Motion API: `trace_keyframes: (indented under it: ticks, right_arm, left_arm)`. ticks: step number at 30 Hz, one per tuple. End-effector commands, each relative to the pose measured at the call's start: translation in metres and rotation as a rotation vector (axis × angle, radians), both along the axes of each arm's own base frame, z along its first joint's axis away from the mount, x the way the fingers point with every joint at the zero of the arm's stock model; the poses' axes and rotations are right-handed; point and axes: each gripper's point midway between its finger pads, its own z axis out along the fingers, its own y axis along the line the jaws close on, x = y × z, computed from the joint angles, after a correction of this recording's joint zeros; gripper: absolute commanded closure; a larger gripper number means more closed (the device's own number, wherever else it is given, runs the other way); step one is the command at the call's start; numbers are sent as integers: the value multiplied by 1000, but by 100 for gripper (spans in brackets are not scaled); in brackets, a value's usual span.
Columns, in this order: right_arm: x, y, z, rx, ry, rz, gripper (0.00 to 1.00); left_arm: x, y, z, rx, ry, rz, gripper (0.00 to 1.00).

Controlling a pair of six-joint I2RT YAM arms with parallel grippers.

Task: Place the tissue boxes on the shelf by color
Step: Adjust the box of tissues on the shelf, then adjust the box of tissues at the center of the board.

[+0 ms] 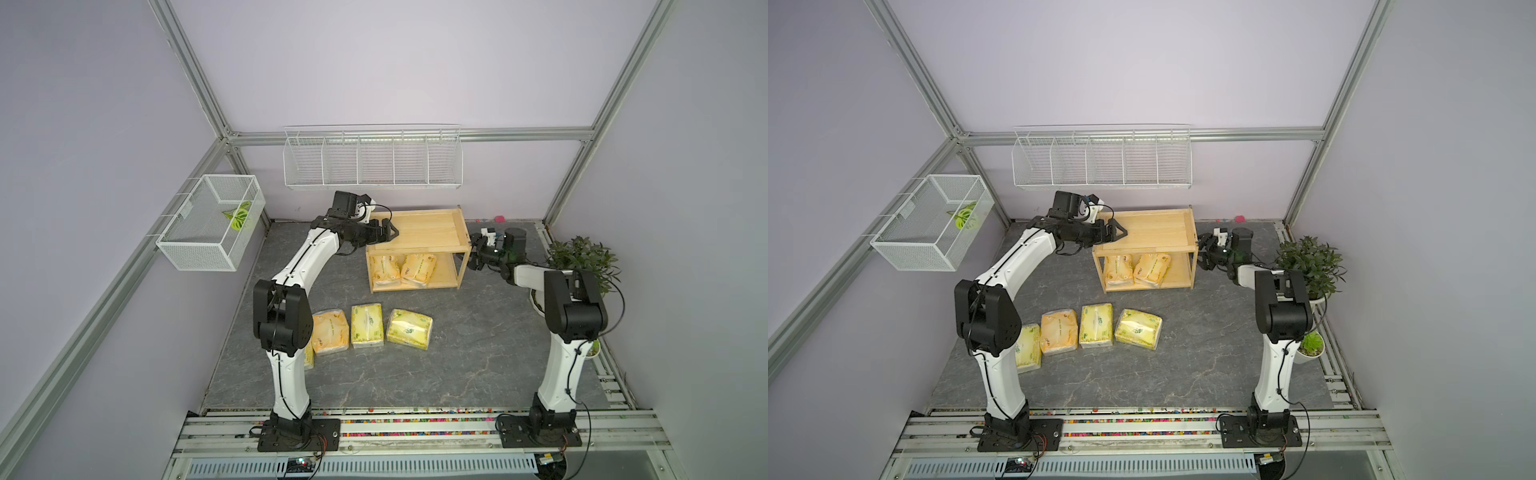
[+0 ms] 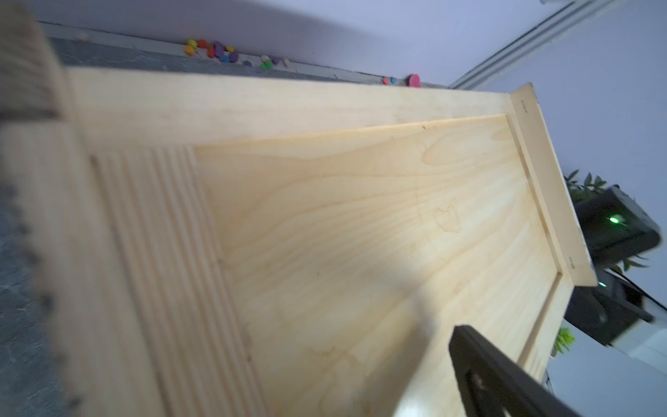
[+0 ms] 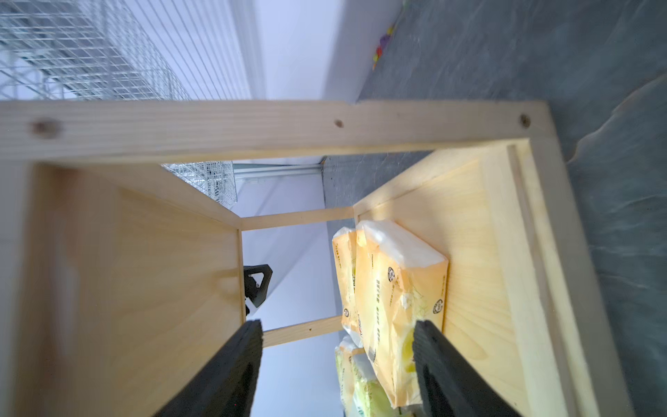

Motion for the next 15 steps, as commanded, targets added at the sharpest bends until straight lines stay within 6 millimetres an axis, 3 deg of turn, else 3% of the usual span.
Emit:
trace_keyframes:
  ticks: [1, 4, 8, 11, 15]
  right_arm:
    - [-7, -21, -17, -144, 54, -87, 29]
    - [-17, -43, -16, -225, 89, -189, 29]
    - [-39, -57, 0, -318, 82, -258, 29]
    - [-64, -60, 14, -371, 64, -285, 29]
    - [-109, -46, 34, -468, 18, -239, 28]
  left_arm:
    - [12, 27, 36, 44, -109, 178, 0]
    - [10, 65, 55, 81, -174, 373, 0]
    - [-17, 106, 80, 86, -243, 549, 0]
    - [-48, 126, 77, 108, -207, 616, 0]
    - [-96, 146, 49, 174, -118, 641, 0]
